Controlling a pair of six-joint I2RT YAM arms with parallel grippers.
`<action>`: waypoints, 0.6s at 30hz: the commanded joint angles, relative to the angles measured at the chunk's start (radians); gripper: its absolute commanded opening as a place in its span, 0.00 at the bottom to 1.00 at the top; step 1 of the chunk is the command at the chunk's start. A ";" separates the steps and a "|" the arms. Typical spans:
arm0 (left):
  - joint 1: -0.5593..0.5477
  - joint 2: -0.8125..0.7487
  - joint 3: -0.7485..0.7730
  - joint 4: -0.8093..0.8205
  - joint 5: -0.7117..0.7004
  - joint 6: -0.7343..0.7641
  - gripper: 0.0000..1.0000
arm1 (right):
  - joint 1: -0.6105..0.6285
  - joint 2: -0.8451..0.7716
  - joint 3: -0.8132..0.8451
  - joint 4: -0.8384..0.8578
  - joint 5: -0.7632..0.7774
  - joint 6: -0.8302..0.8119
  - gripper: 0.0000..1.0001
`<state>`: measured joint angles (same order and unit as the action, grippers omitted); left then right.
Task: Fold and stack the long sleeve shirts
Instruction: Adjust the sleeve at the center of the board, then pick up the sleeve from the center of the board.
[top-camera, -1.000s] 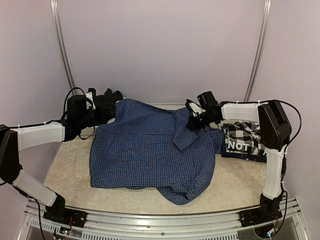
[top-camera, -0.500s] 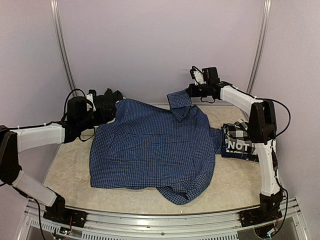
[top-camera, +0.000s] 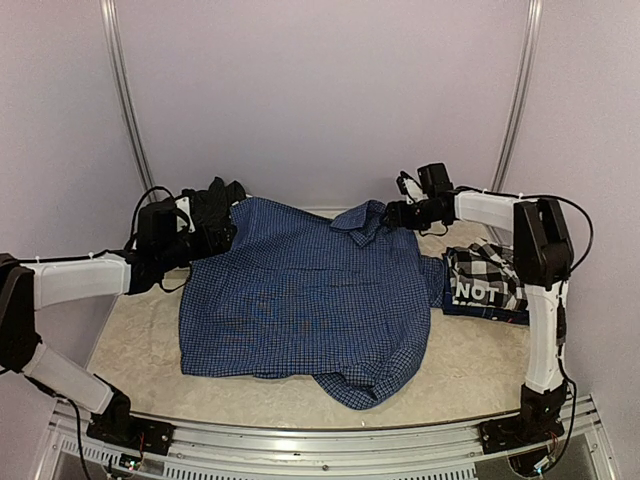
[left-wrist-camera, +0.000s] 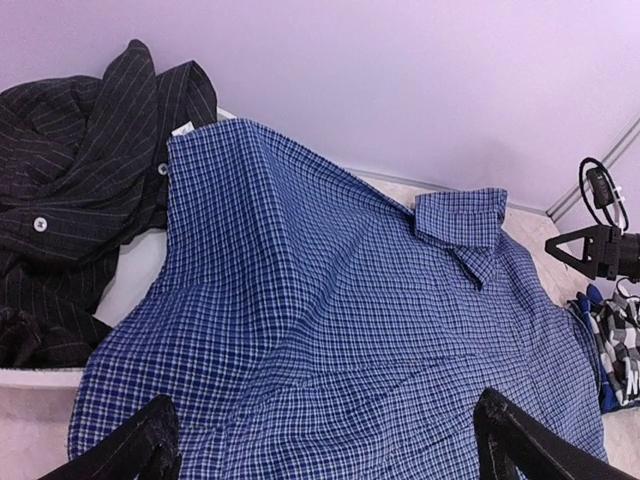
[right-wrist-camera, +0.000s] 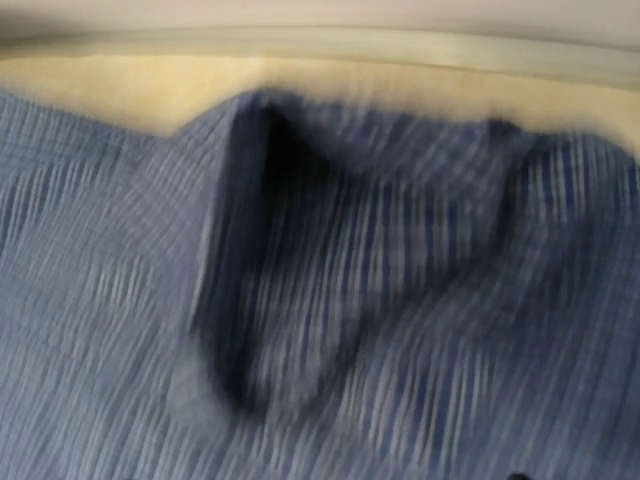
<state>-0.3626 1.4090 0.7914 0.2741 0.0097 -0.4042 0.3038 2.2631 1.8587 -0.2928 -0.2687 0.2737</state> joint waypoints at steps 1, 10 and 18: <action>-0.033 -0.082 -0.076 -0.024 0.036 -0.052 0.97 | 0.078 -0.312 -0.327 0.081 0.023 -0.071 0.76; -0.205 -0.347 -0.280 -0.216 -0.001 -0.135 0.97 | 0.461 -0.788 -0.873 -0.012 0.196 -0.050 0.77; -0.266 -0.444 -0.322 -0.267 -0.045 -0.201 0.96 | 0.855 -0.856 -0.995 -0.067 0.310 0.071 0.69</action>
<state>-0.6083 0.9794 0.4767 0.0502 0.0132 -0.5697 1.0405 1.3869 0.8913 -0.3248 -0.0494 0.2764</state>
